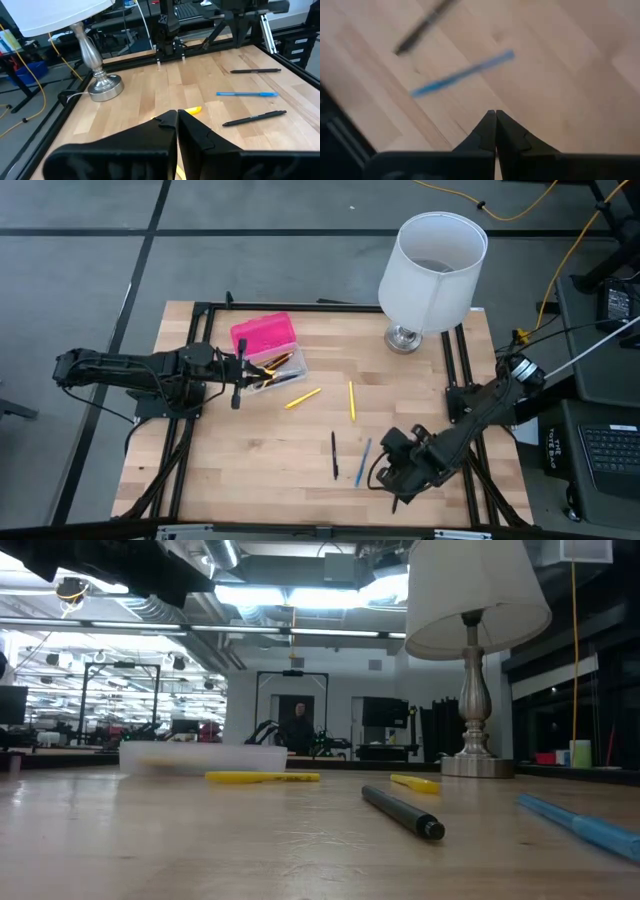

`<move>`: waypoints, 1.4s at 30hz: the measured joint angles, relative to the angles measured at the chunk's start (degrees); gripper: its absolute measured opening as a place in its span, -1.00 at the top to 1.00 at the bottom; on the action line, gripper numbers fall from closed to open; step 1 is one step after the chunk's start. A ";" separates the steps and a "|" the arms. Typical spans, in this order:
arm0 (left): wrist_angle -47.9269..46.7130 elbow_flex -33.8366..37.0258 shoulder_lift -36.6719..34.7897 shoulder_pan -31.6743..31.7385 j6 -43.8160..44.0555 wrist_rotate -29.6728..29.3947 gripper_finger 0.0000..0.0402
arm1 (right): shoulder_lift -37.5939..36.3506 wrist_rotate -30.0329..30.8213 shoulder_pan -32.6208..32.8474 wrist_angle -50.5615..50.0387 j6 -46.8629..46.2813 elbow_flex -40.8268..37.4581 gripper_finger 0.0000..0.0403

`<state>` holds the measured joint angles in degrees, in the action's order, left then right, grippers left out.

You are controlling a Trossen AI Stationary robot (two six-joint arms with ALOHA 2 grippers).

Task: Pick & place school supplies into a supply box
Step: Put the black pen into the pink supply box

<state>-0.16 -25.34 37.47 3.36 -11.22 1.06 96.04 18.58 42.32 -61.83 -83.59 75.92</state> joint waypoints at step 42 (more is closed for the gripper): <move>-0.06 -0.02 0.00 0.00 0.00 0.02 0.97 | 6.22 -10.13 6.19 -4.55 -37.20 -0.57 0.88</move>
<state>-0.22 -25.36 37.47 3.36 -11.22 1.08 102.26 8.45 48.51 -66.38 -120.79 75.35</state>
